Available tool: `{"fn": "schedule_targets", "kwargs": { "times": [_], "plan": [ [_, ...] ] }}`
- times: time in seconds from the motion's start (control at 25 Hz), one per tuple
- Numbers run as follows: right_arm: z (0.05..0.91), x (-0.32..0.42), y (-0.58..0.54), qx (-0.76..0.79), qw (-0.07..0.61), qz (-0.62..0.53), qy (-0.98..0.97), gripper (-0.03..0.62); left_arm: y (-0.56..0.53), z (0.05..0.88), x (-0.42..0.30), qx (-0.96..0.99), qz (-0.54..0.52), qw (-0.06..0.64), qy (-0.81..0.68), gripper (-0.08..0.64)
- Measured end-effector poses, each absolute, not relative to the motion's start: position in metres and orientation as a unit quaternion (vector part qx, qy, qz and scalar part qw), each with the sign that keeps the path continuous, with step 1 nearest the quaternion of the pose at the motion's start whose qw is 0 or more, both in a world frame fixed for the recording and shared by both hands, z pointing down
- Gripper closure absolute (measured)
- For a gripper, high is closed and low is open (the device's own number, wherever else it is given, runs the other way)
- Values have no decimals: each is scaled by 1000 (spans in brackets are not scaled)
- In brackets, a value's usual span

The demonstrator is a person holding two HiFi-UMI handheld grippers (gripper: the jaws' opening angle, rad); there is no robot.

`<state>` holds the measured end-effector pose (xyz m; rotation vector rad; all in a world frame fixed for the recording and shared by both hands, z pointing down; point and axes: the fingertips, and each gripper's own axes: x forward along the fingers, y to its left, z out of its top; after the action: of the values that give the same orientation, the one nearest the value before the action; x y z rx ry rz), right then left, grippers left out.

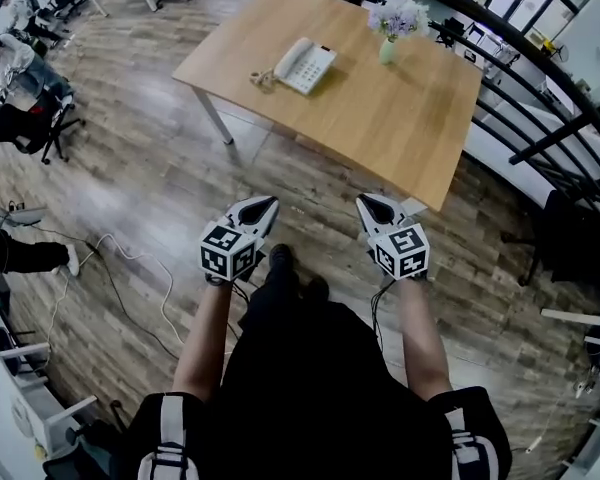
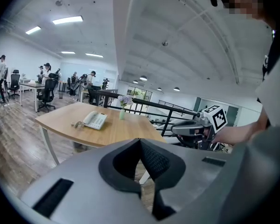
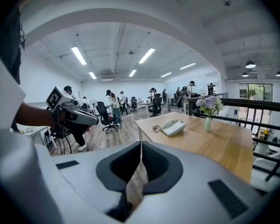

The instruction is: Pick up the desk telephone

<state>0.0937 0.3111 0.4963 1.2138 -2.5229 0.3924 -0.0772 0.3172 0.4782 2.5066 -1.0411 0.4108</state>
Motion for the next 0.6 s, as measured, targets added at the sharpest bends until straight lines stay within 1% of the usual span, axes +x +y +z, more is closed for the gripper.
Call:
{"fn": "schedule_targets", "kwargs": {
  "times": [0.6],
  "plan": [
    [499,87,289,422,156,148,-881,566,297,478,-95,887,138,203,-391,538]
  ]
}}
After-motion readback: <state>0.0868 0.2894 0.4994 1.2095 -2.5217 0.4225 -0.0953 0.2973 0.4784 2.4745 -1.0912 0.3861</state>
